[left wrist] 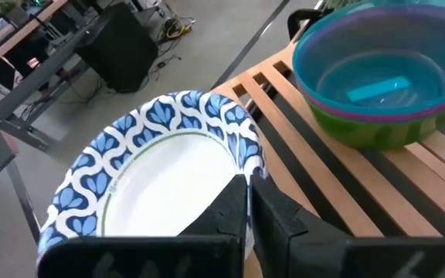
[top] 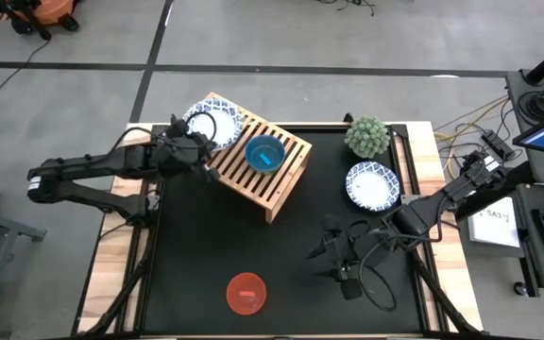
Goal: Place and stack bowls onto a shelf
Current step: Stack the bottom patterned bowl into the white patterned bowl on the shelf, then stack the orange bowl into the blue bowl
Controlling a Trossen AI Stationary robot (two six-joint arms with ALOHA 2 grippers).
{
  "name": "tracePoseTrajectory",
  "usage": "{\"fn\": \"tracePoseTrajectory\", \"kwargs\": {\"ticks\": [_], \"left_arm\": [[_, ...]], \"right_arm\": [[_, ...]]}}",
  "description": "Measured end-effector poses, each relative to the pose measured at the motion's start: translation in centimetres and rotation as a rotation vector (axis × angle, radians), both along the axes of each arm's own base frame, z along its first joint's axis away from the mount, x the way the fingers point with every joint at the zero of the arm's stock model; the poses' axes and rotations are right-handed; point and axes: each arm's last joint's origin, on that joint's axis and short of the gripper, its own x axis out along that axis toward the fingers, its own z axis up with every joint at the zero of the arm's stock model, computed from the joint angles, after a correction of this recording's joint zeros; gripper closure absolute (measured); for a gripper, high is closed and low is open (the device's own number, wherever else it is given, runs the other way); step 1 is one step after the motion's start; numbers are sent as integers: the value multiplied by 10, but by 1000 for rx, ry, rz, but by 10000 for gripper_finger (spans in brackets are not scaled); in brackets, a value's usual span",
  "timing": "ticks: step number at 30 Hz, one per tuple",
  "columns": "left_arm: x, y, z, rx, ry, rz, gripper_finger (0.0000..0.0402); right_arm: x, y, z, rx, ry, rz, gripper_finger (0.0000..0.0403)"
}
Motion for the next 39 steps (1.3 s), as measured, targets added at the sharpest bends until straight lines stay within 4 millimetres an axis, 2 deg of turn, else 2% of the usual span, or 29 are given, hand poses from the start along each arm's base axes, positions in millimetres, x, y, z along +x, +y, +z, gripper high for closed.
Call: {"fn": "tracePoseTrajectory", "kwargs": {"ticks": [7,14,19,27,35,39], "left_arm": [[3,0,-2,-27,-21,18,401],[-1,-20,1,-163,-109,-97,402],[-3,-44,3,-274,-154,-235,402],[-2,-92,-3,-387,-151,-405,402],[2,-142,-38,-500,-29,-494,401],[13,-165,-56,-556,3,-482,387]], "right_arm": [[3,2,-4,-6,11,0,218],[7,4,-12,2,42,-14,218],[10,6,-16,32,68,-48,218],[7,-2,-24,-24,113,-251,230],[6,-3,-26,-37,117,-275,248],[6,-3,-27,-55,113,-265,253]]}}
